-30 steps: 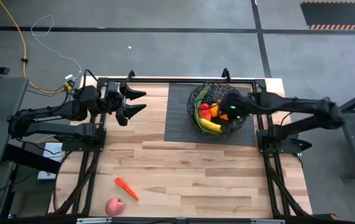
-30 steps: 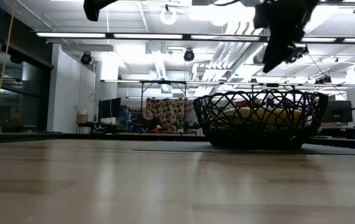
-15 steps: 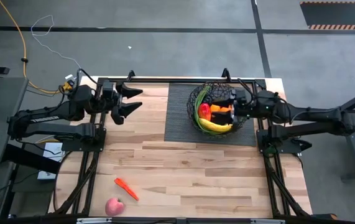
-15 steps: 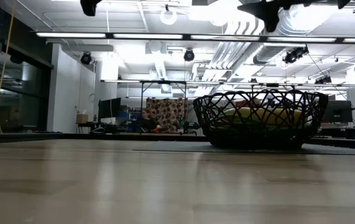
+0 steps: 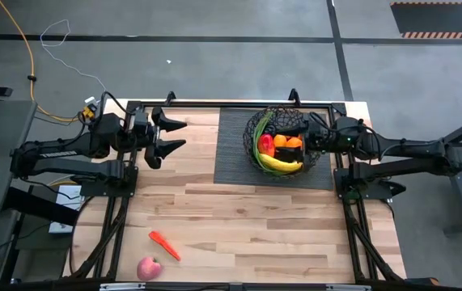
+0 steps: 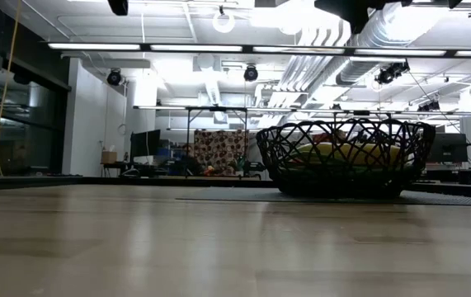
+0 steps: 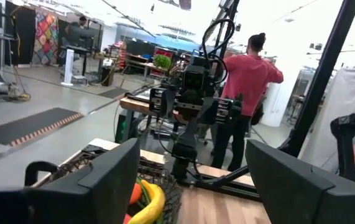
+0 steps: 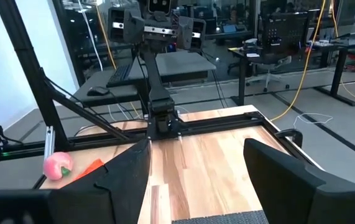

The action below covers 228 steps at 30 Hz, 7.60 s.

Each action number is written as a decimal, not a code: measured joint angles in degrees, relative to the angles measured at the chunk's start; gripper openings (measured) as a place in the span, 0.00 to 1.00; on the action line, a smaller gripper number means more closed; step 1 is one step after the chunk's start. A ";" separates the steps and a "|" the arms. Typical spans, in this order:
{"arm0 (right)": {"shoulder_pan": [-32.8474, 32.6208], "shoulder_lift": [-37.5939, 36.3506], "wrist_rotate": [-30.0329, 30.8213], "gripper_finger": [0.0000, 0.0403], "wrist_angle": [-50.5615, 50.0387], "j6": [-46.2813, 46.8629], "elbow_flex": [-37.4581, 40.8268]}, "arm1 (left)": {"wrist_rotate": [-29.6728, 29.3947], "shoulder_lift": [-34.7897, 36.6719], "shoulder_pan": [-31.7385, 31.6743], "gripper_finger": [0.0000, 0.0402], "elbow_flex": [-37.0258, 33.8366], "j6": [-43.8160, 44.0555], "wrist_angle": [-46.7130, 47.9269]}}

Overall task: Build produce basket
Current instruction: Put the carrot into the wire basket

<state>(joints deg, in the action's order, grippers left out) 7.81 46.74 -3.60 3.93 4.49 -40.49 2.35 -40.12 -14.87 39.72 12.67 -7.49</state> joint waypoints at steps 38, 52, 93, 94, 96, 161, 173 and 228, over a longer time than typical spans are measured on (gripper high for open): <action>0.00 0.00 0.35 0.62 0.62 1.05 -0.04 | 1.63 -16.36 20.05 0.84 17.96 5.80 52.02; 0.02 0.00 0.44 0.62 -0.29 1.79 -0.04 | 3.17 -34.70 46.25 0.86 13.26 8.60 60.83; 0.00 0.04 3.61 0.62 -2.48 2.08 -0.07 | -1.75 -55.56 56.46 0.49 9.86 7.19 52.07; 0.02 0.04 3.74 0.62 -2.48 2.10 -0.07 | -1.67 -55.56 56.31 0.47 9.86 7.17 52.15; 0.02 0.06 3.87 0.62 -2.48 2.10 -0.07 | -1.55 -55.56 56.02 0.44 9.86 6.94 52.29; 0.00 9.40 1.60 0.62 11.07 7.08 -0.13 | 6.85 -29.21 -0.71 0.27 -0.37 4.62 -25.02; 0.00 9.40 1.58 0.62 11.09 7.46 -0.11 | 5.68 -30.91 -0.62 0.27 -0.37 5.31 -26.73; -1.97 28.61 -3.63 0.14 15.57 8.09 -14.67 | 1.75 -46.47 3.78 0.34 10.12 5.05 -27.08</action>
<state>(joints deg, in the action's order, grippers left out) 5.85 75.35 -7.22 19.51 12.58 -55.16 4.10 -86.59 -11.10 49.84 17.72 -34.57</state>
